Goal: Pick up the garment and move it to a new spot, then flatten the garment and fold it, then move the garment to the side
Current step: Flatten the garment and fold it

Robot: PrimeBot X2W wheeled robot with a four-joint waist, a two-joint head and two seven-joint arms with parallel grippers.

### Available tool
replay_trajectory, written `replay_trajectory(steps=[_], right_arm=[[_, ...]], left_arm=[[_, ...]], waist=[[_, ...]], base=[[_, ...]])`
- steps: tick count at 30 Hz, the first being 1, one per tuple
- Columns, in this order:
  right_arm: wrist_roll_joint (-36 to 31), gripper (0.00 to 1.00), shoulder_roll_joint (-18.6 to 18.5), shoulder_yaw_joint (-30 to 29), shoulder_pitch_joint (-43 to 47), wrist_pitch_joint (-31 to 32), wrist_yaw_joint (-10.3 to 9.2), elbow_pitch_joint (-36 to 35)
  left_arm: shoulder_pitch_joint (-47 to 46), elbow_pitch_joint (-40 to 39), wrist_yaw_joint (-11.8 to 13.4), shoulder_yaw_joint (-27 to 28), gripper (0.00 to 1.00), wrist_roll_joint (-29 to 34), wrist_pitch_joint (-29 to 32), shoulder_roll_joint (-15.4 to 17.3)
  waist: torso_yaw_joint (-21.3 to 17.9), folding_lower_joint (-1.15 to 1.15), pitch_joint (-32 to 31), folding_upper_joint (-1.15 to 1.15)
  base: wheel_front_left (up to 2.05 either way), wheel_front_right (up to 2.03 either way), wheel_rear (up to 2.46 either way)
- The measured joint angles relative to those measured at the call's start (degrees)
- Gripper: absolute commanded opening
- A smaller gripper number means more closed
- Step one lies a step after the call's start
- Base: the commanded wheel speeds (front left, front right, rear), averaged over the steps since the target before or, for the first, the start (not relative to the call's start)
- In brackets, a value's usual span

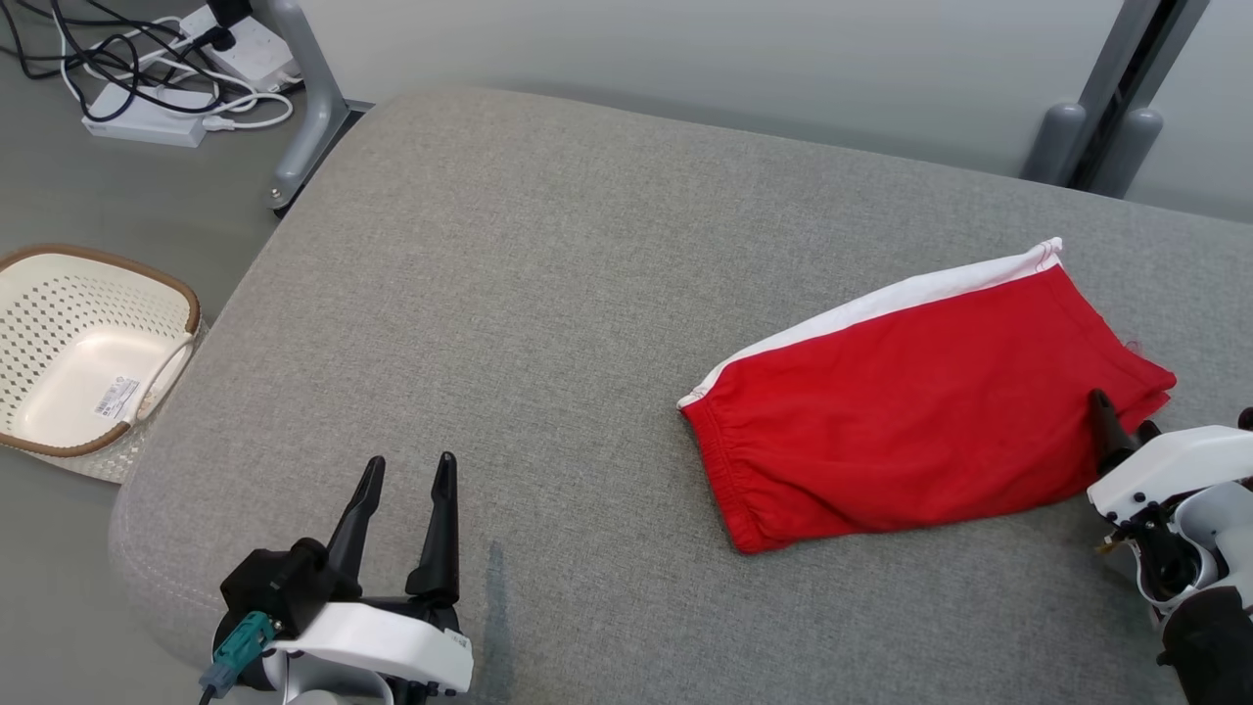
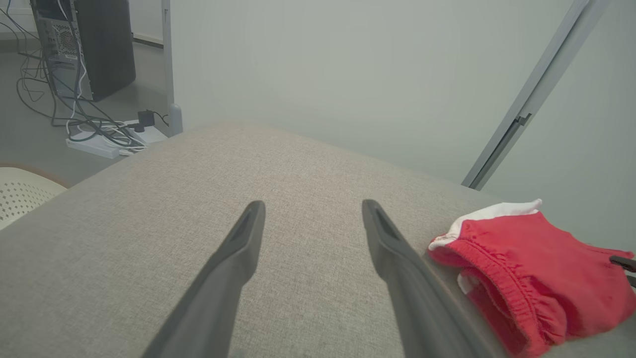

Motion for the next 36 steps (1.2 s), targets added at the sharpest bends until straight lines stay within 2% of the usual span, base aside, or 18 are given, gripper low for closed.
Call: replay_trajectory(steps=[11, 19, 22, 23, 36], right_arm=[[-0.6, 1.0, -0.7, 1.0, -6.0, 1.9, 0.03, 8.1], [-0.7, 0.98, -0.6, 0.6, -8.8, 3.4, 0.02, 9.4], [-0.6, 0.14, -0.4, 0.9, -9.4, 3.0, 0.01, 9.5], [-0.8, 0.0, -0.4, 1.1, -9.3, 2.2, 0.01, 9.6], [3.8, 0.0, 2.4, -1.6, -6.1, -4.3, 0.0, 9.5]], left_arm=[[-1.6, -0.1, 0.0, -1.6, 1.0, -0.2, 0.0, 0.0], [-2.3, -0.2, 0.0, -2.6, 1.0, -1.0, 0.0, 0.0], [-2.3, 0.0, 0.0, -2.7, 1.0, -1.1, 0.0, 0.0], [-2.3, 0.1, 0.0, -2.7, 1.0, -1.1, 0.0, 0.0], [-1.8, 1.2, -0.3, -1.7, 1.0, -0.5, 0.0, 0.0]], waist=[[0.3, 0.0, 2.5, 0.0], [1.1, 0.0, 3.8, 0.0], [1.3, 0.0, 4.0, 0.0], [1.3, 0.0, 4.0, 0.0], [-1.3, 0.0, 1.0, 0.0]], base=[[0.0, 0.0, 0.0], [0.0, 0.0, 0.0], [0.0, 0.0, 0.0], [0.0, 0.0, 0.0], [0.0, 0.0, 0.0]])
